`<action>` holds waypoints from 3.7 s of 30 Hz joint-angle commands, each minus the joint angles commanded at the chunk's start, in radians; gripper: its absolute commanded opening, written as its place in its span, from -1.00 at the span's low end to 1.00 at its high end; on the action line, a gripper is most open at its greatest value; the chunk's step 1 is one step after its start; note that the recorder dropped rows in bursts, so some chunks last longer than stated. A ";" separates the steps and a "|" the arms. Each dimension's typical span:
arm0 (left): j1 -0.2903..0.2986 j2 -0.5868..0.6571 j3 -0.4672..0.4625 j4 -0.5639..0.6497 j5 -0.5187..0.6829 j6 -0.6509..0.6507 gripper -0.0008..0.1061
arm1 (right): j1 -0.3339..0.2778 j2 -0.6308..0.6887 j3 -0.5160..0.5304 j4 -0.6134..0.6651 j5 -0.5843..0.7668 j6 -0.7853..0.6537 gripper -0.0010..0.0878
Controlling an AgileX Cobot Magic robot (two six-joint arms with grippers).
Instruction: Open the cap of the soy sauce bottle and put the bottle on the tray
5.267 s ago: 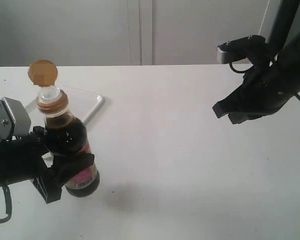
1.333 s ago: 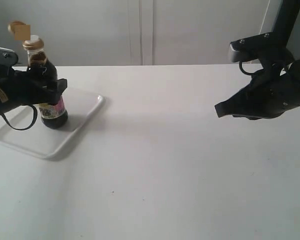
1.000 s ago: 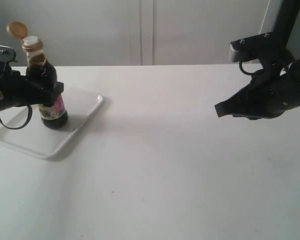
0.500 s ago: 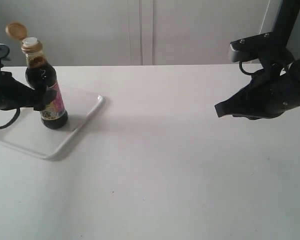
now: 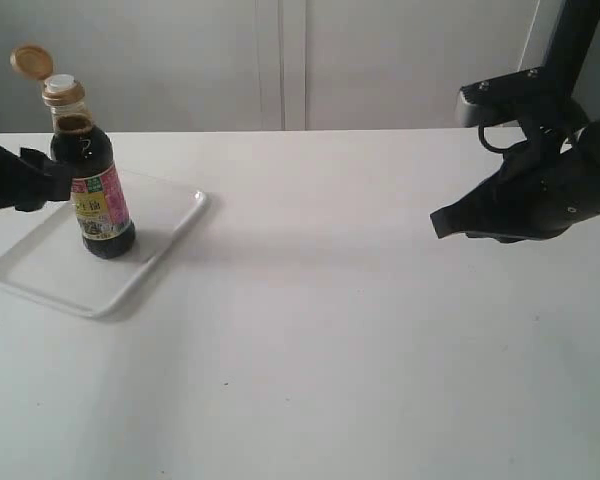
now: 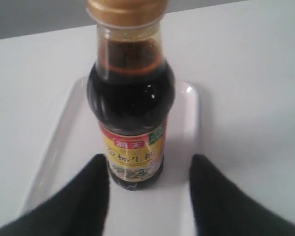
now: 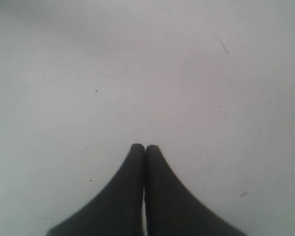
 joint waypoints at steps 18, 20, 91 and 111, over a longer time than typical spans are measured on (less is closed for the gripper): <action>0.000 -0.123 0.005 0.000 0.566 0.399 -0.99 | -0.130 -0.004 -0.057 -0.272 0.267 0.175 -0.98; -0.002 -0.121 0.005 0.000 0.744 0.440 -0.99 | -0.138 -0.008 -0.057 -0.331 0.275 0.199 -0.98; -0.002 -1.217 0.445 -1.890 0.844 1.666 -0.99 | -0.201 -1.241 0.729 -0.466 -0.541 0.616 -0.98; 0.000 -1.324 0.646 -1.844 0.801 1.714 -0.99 | -0.201 -1.241 0.729 -0.466 -0.541 0.616 -0.98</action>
